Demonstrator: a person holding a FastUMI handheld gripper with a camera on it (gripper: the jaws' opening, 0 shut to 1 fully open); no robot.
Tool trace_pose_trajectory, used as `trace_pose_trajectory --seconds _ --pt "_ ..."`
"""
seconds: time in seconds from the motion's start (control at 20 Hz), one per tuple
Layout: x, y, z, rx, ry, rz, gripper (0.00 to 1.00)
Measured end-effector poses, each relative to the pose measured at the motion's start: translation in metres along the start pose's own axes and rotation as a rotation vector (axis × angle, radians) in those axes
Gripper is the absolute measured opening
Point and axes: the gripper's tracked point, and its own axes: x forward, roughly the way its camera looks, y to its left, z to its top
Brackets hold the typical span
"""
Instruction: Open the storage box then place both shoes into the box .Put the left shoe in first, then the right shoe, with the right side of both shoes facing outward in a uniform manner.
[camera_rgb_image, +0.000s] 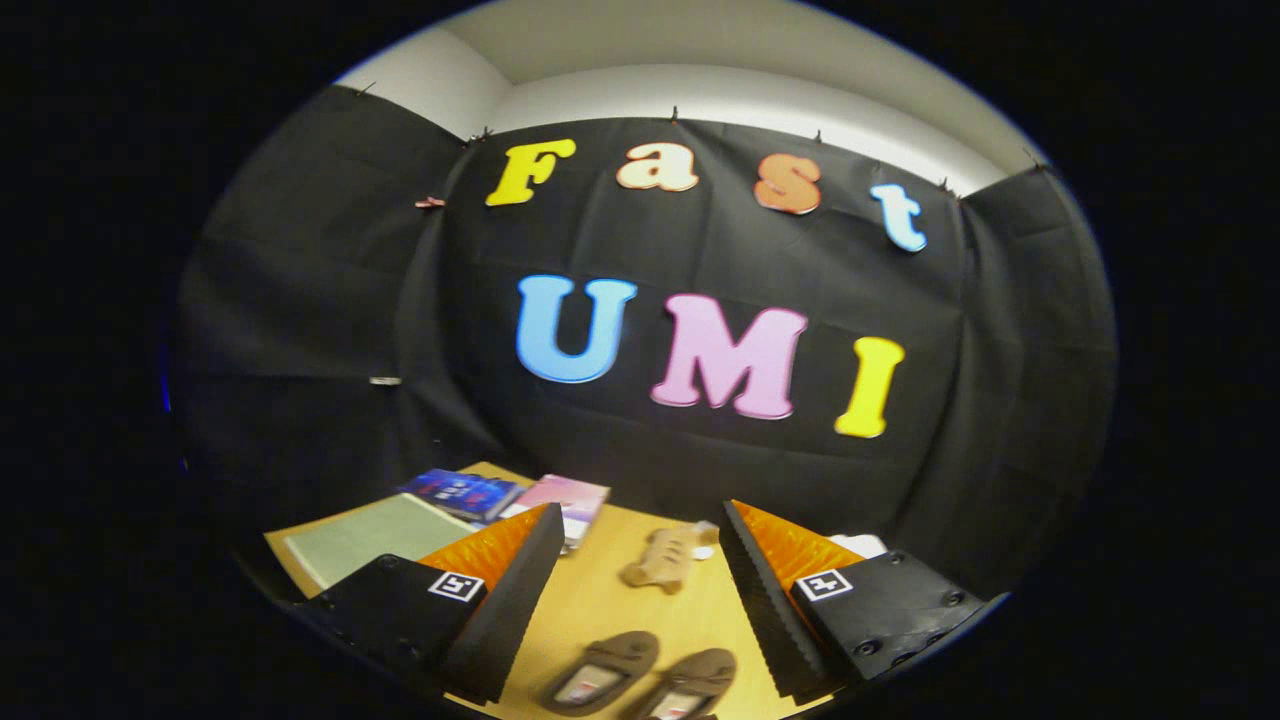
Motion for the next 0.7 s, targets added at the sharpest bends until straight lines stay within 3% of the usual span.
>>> trace_pose_trajectory --seconds 0.1,0.4,0.7 --pt "0.005 0.028 -0.014 0.112 0.060 0.165 0.96" --pt "0.020 0.086 -0.070 0.545 0.261 0.481 0.96" --pt "0.044 0.103 -0.146 0.881 0.491 0.572 0.96"
